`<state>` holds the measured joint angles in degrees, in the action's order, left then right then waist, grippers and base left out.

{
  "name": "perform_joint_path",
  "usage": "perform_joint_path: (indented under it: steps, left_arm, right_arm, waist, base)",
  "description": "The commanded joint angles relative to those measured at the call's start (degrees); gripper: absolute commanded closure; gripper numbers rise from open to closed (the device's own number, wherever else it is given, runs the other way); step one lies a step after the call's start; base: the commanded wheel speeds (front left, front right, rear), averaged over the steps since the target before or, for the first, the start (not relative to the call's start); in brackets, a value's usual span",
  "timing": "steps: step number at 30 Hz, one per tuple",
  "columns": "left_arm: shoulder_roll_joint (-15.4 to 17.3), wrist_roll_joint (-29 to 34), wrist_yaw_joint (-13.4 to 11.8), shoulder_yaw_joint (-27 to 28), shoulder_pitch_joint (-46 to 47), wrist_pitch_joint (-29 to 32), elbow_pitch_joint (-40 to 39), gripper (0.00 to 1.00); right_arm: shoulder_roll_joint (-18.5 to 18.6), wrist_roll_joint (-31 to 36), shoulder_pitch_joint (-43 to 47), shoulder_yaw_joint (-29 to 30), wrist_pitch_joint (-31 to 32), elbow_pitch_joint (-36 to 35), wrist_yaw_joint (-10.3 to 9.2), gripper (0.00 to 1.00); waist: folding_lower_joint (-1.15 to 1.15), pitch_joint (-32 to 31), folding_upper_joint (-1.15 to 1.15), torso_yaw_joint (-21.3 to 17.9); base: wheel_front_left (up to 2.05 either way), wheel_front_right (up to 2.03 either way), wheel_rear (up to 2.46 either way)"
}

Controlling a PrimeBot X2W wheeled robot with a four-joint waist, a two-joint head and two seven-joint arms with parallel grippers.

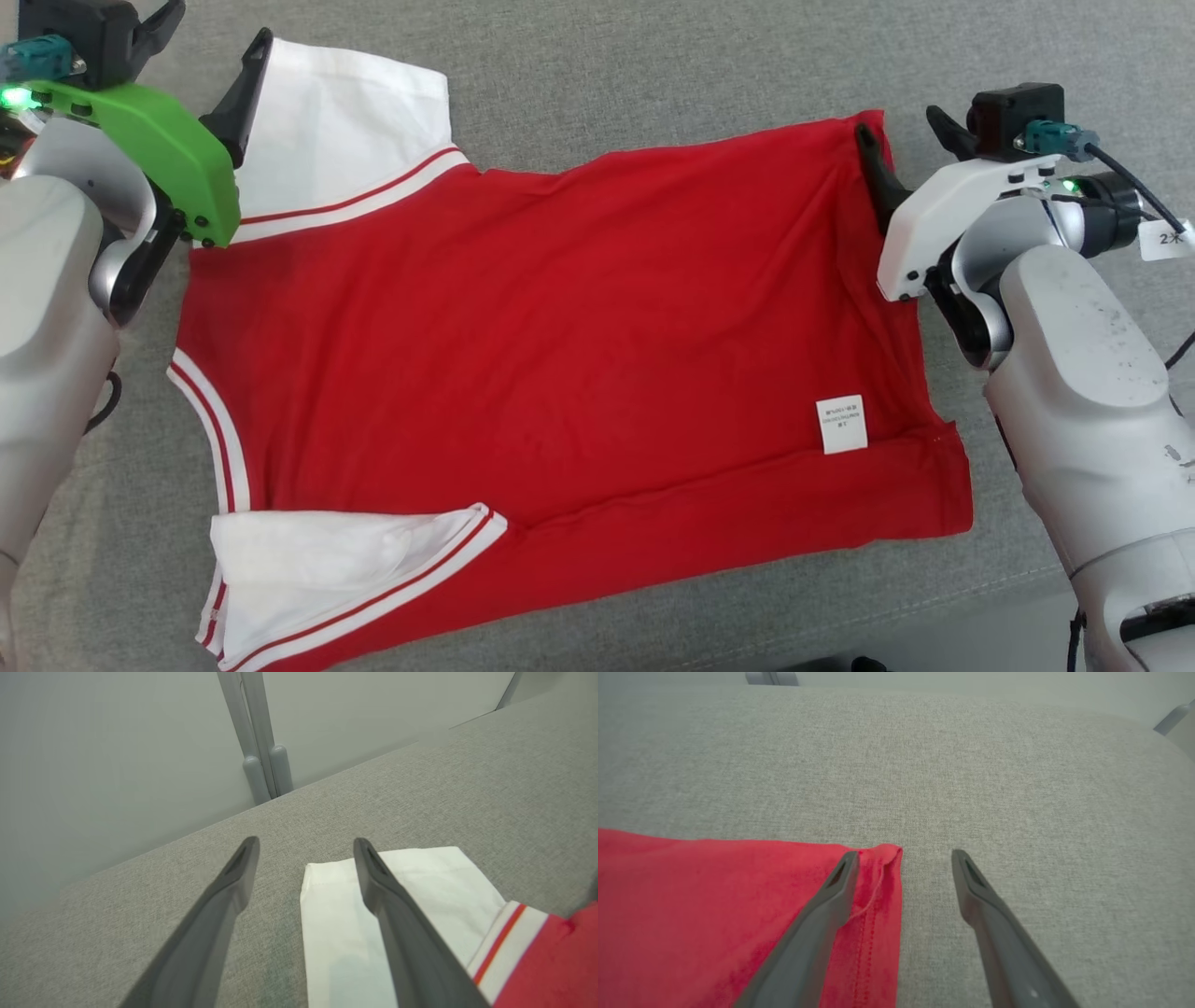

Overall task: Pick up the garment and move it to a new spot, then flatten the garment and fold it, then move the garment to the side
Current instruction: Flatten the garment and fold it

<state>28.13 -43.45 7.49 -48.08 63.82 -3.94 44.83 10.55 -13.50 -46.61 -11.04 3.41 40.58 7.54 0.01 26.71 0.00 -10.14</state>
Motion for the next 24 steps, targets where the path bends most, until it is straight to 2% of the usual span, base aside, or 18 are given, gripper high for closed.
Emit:
perform_joint_path:
  steps: [1,8,21,22,23,24]
  left_arm:
    - [0.9,-1.5,-0.1,-1.0,1.4,0.3,0.7,0.00]
    - [1.5,-5.1,-0.1,-6.8,4.8,1.6,3.6,0.00]
    - [2.1,-12.3,0.0,-13.3,7.4,4.6,7.3,0.00]
    - [2.1,-12.7,0.0,-13.9,7.4,5.3,7.4,0.00]
    - [2.1,-13.0,0.0,-14.4,7.5,5.6,7.6,0.27]
    - [2.2,-13.4,0.0,-14.7,7.6,5.4,7.9,0.76]
  right_arm:
    - [-0.3,-0.7,-1.2,-0.4,-0.6,0.9,-0.11,0.00]
    - [-1.4,-2.7,-3.5,-2.9,-1.2,5.1,-0.11,0.00]
    - [-2.6,-7.2,-6.8,-8.9,-2.4,8.3,-0.09,0.00]
    - [-2.7,-7.8,-7.0,-9.5,-1.8,8.5,-0.05,0.27]
    - [-2.7,-8.4,-7.0,-10.0,-1.6,8.7,-0.05,0.60]
    - [-2.6,-9.1,-7.0,-10.5,-1.2,8.9,-0.05,0.97]
  waist:
    - [-0.01,1.6,0.00,-1.4]
    - [-0.01,3.0,0.00,-2.0]
    - [-0.01,4.6,0.00,-4.2]
    - [-0.01,4.6,0.00,-4.2]
    - [-0.01,4.6,0.00,-4.2]
    - [-0.01,4.6,0.00,-4.2]
  base:
    - [0.00,0.00,0.00]
    - [0.00,0.00,0.00]
    - [0.00,0.00,0.00]
    - [0.00,0.00,0.00]
    - [0.00,0.00,0.00]
    - [0.00,0.00,0.00]
